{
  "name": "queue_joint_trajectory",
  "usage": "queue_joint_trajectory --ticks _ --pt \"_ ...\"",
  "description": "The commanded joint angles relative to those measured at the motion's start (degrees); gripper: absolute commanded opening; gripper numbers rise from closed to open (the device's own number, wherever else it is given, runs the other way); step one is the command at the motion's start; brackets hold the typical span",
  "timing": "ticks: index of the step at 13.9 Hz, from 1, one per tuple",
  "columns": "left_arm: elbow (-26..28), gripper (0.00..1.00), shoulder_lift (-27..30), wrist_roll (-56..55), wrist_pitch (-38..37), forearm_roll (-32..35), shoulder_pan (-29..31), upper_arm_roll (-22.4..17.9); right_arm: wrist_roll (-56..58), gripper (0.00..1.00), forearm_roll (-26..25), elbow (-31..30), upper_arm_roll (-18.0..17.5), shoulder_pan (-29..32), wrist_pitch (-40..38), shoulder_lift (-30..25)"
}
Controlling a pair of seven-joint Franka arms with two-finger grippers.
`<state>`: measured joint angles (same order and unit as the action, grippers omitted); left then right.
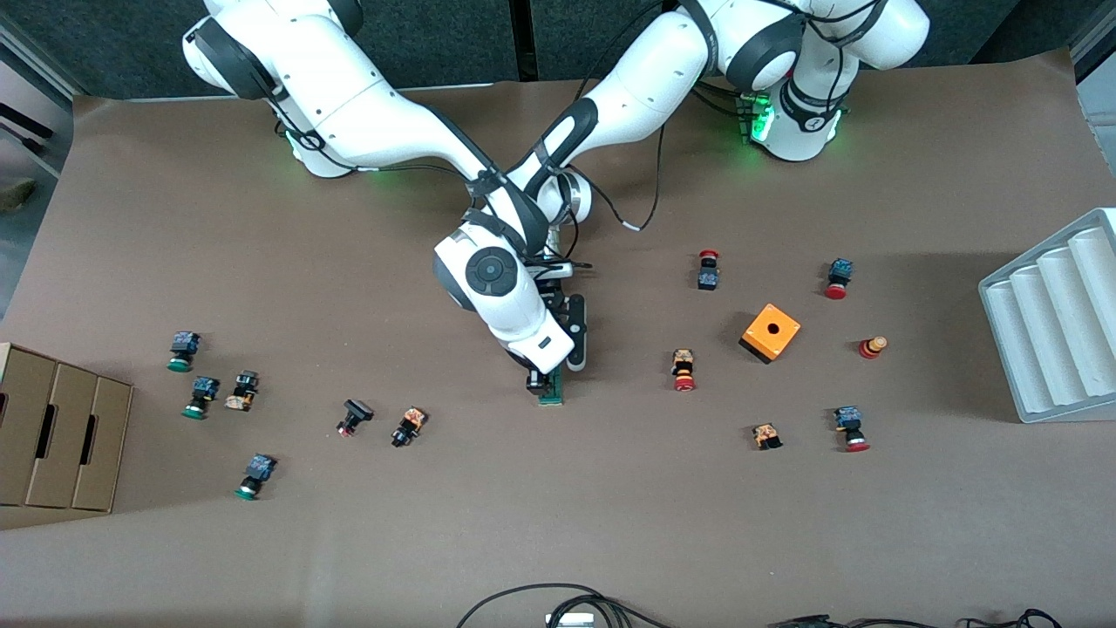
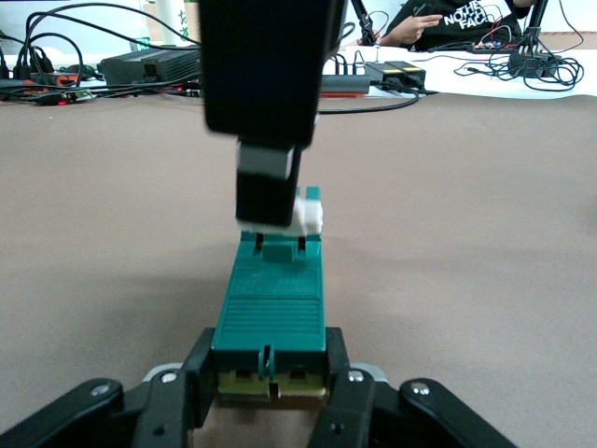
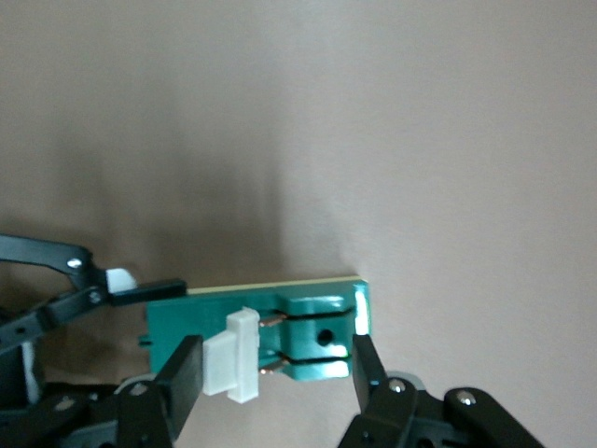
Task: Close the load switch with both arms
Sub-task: 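Push the white lever toward the switch contacts with the right gripper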
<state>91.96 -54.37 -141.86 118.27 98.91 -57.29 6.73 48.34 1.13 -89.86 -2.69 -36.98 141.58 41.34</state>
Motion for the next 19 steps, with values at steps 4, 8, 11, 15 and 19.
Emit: queue_joint_trajectory --ticks 4,8,11,15,19 --pt "0.85 0.38 0.76 -1.05 0.47 0.5 -0.02 -0.4 0.61 0.71 -1.75 0.83 0.23 1.38 1.16 0.49" --pt "0.85 0.38 0.76 -0.97 0.47 0.5 -0.02 -0.49 0.61 0.64 -1.83 0.83 0.15 1.3 1.16 0.49" --pt "0.85 0.38 0.76 -1.05 0.47 0.5 -0.02 -0.49 0.26 0.6 -1.83 0.91 -0.03 1.21 1.25 0.4" --pt "0.85 0.38 0.76 -0.97 0.56 0.5 -0.02 -0.49 0.0 0.6 -1.83 0.83 -0.03 1.12 1.51 0.4" --pt "0.85 0.38 0.76 -0.88 0.65 0.5 -0.01 -0.49 -2.1 0.51 -1.83 0.83 -0.03 0.51 1.68 0.49"
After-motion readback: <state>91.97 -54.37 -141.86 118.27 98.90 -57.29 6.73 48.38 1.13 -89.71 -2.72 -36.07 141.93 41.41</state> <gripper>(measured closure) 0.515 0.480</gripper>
